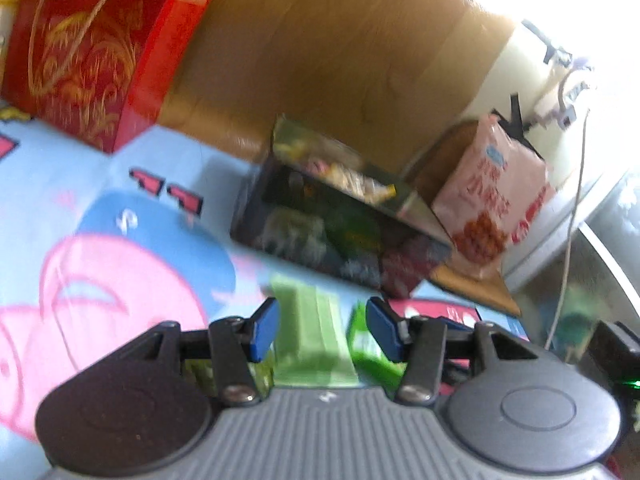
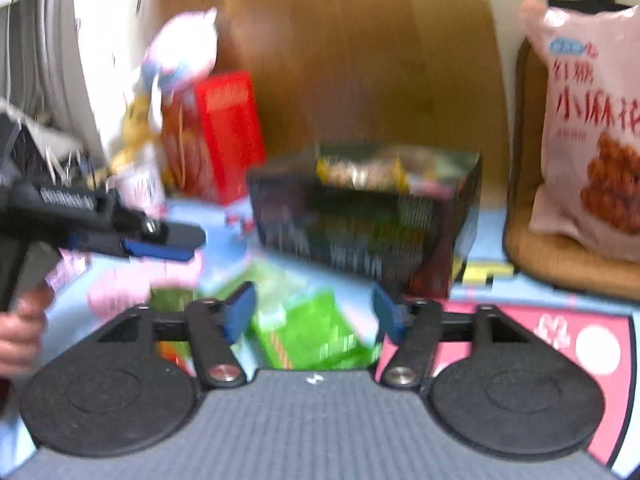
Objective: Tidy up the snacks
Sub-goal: 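Grasp the bright green packet with the left gripper and lift it, then drop the bright green packet into the tin from the left gripper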
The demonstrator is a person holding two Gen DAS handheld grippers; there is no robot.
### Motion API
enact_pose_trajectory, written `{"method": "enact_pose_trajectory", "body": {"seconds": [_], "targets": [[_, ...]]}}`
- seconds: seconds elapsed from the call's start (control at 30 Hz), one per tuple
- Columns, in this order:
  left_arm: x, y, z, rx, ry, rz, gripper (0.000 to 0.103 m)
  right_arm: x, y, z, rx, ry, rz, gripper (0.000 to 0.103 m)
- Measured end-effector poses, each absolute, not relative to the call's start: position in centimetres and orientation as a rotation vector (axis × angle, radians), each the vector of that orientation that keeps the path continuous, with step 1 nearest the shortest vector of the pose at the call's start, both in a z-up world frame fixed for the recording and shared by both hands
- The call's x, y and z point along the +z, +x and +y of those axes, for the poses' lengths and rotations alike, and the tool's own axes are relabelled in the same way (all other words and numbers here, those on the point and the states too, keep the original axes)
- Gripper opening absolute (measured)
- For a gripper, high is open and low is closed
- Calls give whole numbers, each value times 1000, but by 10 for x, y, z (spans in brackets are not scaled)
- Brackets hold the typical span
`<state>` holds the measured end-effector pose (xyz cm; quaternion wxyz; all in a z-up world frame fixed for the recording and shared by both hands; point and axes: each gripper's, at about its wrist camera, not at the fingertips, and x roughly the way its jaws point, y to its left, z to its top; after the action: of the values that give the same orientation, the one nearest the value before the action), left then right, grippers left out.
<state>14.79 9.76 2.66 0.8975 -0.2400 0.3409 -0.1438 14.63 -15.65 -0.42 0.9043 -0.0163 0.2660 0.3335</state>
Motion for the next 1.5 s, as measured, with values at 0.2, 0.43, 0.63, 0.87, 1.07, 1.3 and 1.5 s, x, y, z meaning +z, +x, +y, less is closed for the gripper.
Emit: {"method": "enact_pose_trajectory", "body": {"seconds": [0.2, 0.43, 0.63, 0.87, 1.07, 1.3, 1.5], "targets": [[22, 140, 89, -312, -482, 725, 49, -19, 147, -149, 676, -102, 631, 81], [26, 146, 83, -335, -485, 732, 49, -18, 144, -152, 670, -134, 625, 33], [27, 167, 55, -408, -456, 768, 49, -18, 135, -173, 623, -123, 610, 32], [15, 197, 11, -480, -393, 873, 51, -18, 123, -197, 585, -136, 612, 40], [7, 199, 2, -476, -386, 896, 52, -19, 131, -188, 612, -142, 615, 46], [29, 189, 2, -474, -373, 824, 51, -12, 124, -170, 613, -165, 537, 30], [72, 191, 26, -476, -393, 664, 50, 19, 123, -162, 620, -145, 373, 28]]}}
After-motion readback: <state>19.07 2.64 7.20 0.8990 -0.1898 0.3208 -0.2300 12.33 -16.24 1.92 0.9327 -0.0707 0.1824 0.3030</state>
